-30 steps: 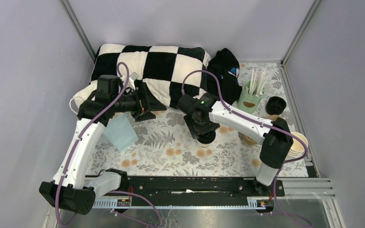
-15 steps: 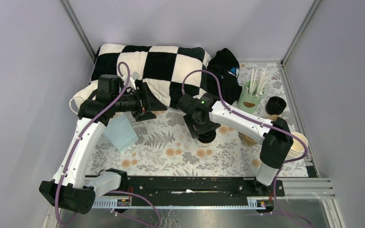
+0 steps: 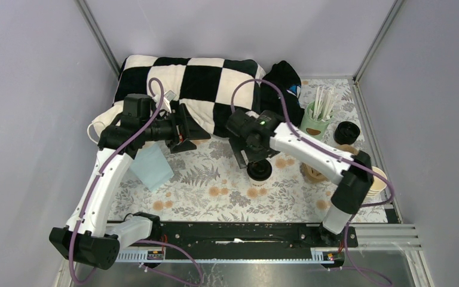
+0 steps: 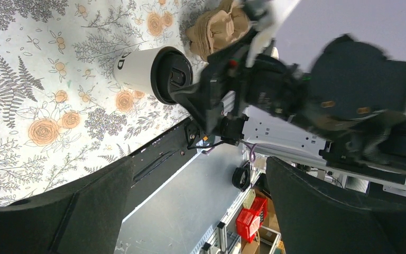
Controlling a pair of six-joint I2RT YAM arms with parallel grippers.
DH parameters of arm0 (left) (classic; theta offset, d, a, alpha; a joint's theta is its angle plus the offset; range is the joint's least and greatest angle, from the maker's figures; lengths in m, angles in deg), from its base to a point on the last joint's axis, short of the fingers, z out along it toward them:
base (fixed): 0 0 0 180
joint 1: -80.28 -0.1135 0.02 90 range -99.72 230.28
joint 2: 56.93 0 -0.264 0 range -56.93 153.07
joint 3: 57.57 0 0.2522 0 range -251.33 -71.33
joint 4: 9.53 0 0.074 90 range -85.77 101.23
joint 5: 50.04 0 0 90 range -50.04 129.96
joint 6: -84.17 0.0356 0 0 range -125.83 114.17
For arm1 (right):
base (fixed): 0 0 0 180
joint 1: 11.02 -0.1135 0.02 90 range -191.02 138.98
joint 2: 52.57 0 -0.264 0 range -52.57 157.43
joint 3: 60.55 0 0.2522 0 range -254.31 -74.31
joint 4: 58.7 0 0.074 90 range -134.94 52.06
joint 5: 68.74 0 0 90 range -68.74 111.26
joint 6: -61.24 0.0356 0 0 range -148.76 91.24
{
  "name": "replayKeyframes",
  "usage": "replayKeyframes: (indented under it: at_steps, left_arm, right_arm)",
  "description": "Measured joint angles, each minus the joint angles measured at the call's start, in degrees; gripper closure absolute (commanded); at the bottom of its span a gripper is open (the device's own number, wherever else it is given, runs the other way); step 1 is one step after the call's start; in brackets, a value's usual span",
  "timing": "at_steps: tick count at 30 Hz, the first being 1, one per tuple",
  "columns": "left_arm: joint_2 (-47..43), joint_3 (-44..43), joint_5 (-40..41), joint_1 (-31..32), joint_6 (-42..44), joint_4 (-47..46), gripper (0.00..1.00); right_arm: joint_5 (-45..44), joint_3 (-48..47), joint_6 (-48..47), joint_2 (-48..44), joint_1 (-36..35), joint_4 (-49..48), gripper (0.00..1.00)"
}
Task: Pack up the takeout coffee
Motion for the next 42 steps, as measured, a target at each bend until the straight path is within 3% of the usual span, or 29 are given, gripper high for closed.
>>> replayKeyframes:
  at_steps: [6,11,14,19,21,31,38,42]
  left_arm:
    - [0.37,0.26,1.22,2.36,0.02,-0.35,0.06]
    - [0.83,8.0,4.37,14.16,-4.39,-9.68,0.24]
    - [4.59,13.7,5.11,21.07,-8.02,-16.55,0.32]
    - [12.87,19.17,6.78,25.24,-11.3,-25.73,0.2]
    - [13.77,21.29,7.06,25.4,-12.74,-29.27,0.19]
    - [20.48,23.21,6.71,26.05,-17.03,-44.11,0.34]
    - [24.35,23.21,6.54,26.05,-17.18,-47.01,0.4]
    - [25.68,23.23,6.29,26.1,-17.03,-47.71,0.45]
  right_arm:
    - [15.72,8.57,-1.36,-15.56,10.8,-8.98,0.01]
    - [31.65,22.53,-2.36,-27.45,25.49,-18.51,0.1]
    - [41.0,32.2,-2.27,-28.89,30.99,-24.02,0.15]
    - [50.82,41.35,-2.03,-27.76,32.65,-30.77,0.18]
    - [53.42,43.12,-2.01,-27.69,32.96,-33.46,0.19]
    - [61.09,47.32,-1.92,-27.63,37.03,-42.21,0.28]
    - [64.57,50.34,-1.86,-25.9,39.12,-46.51,0.33]
    - [65.29,51.21,-1.81,-24.63,39.15,-48.39,0.4]
